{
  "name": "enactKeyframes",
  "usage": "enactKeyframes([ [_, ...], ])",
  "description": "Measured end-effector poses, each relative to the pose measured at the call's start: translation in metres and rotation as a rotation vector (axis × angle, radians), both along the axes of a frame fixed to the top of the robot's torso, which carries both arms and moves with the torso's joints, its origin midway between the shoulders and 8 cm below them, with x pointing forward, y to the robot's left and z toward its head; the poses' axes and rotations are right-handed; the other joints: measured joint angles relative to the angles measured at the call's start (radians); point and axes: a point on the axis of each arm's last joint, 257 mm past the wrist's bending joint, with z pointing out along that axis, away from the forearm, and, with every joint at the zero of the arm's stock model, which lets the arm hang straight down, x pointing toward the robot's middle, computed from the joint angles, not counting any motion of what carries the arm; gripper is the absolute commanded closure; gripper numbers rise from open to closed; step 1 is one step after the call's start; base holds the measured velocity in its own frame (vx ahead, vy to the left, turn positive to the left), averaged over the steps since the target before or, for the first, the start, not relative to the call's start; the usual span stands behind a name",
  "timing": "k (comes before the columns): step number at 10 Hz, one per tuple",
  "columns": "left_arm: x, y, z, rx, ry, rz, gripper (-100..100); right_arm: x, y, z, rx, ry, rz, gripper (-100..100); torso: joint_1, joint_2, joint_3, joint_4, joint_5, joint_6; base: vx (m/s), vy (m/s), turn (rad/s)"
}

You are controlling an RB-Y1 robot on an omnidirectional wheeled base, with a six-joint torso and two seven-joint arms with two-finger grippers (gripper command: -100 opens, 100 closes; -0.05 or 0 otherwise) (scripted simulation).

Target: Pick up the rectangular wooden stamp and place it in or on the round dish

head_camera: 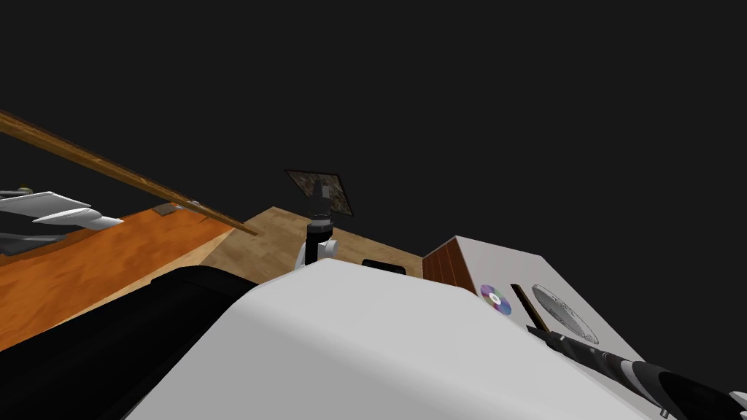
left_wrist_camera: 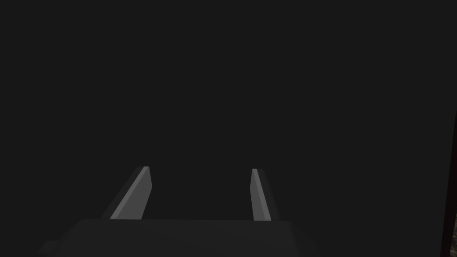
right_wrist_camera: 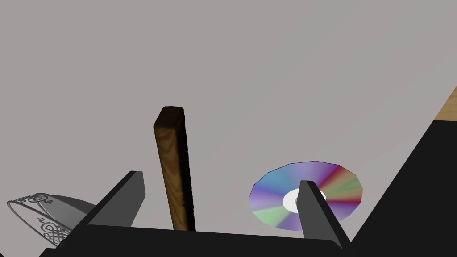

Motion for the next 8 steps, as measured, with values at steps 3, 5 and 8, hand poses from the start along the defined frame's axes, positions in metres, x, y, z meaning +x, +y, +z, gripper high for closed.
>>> enactKeyframes([
  [3, 0.0, 0.0, 0.0, 0.0, 0.0, 0.0, 0, -0.0028, -0.002, -0.0009, -0.002, 0.004, -0.014, -100, -0.001, 0.001, 0.001, 0.0, 0.0, 0.0, -0.002, -0.009, -0.004],
  [5, 0.0, 0.0, 0.0, 0.0, 0.0, 0.0, 0, -0.0028, -0.0021, -0.001, -0.002, 0.004, -0.014, -100, 0.001, 0.001, 0.001, 0.0, 0.0, 0.001, 0.0, 0.0, 0.0],
  [8, 0.0, 0.0, 0.0, 0.0, 0.0, 0.0, 0, -0.0029, -0.0021, -0.001, -0.002, 0.004, -0.014, -100, 0.0, 0.001, 0.001, 0.0, 0.0, 0.001, -0.001, -0.004, -0.006],
])
